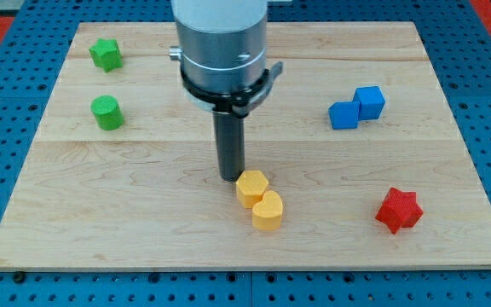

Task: Move red star above the yellow hexagon

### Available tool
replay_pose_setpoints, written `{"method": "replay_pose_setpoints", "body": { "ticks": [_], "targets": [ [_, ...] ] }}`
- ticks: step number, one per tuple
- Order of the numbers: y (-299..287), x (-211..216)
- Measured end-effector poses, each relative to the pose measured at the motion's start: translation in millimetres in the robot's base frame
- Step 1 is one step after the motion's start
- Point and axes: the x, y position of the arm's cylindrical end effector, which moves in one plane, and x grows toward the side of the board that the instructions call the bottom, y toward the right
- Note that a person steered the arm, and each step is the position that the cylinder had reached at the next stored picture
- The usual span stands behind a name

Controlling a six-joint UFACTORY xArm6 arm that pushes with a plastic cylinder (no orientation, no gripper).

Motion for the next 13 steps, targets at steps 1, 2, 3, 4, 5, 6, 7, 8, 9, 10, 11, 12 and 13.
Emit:
{"method": "replay_pose_setpoints", "body": {
  "ticks": [1, 2, 3, 4, 5, 6, 7, 8, 9, 10, 11, 12, 13],
  "targets": [
    [28.3, 14.1],
    [32.0, 0.2],
    [84.5, 1.7],
    [194.9, 1.7],
    [235.4, 30.9],
    [203.0, 62.7],
    [175.3, 46.0],
    [170.5, 64.8],
    [161.2, 89.0],
    [155.9, 44.5],
    [117.7, 14.4],
    [127.2, 20.2],
    [141.9, 35.4]
  ]
}}
